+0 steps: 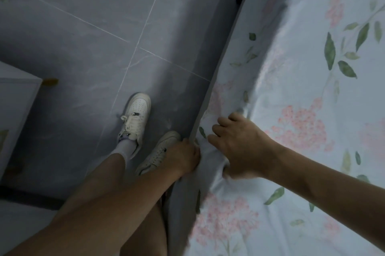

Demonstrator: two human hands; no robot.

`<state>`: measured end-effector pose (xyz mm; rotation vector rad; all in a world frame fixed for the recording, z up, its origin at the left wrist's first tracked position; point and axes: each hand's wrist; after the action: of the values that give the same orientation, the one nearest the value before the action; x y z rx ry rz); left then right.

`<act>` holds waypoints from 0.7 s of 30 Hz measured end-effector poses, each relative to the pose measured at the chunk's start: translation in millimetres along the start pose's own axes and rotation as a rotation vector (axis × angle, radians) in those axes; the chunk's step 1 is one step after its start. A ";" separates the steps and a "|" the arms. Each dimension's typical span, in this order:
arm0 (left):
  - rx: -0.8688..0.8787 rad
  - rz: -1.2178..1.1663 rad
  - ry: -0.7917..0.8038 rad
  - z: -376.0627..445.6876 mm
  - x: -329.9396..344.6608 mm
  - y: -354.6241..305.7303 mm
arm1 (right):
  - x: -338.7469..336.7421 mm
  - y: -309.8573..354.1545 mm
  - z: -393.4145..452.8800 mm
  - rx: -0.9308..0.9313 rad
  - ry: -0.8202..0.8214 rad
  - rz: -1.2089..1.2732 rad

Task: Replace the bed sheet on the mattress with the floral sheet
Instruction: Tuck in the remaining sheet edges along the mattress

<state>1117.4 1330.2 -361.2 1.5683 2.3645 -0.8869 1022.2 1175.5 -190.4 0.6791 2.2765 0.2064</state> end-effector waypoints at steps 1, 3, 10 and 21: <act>0.061 -0.001 -0.124 -5.3 -9.9 1.9 | 5.6 1.6 -8.0 0.009 -0.077 0.020; 0.169 0.031 -0.358 -19.4 -37.5 1.3 | 22.2 8.5 -32.3 0.103 -0.284 0.134; 0.593 0.433 -0.567 -77.2 -134.5 -32.9 | 127.5 83.6 -108.1 0.893 -0.778 0.735; 1.410 1.241 -0.072 -53.0 -130.0 -98.2 | 188.6 284.5 -59.7 1.812 -1.010 1.377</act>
<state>1096.5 1231.5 -222.7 2.5759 0.0152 -2.0841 986.5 1519.4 -167.1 2.2920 0.1620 -1.3555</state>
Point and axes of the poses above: each hand's wrist, its own z-axis towards the middle knuckle, its own x-axis out of the palm, y = z × x, and after that the axes turned 12 degrees about z, right-handed
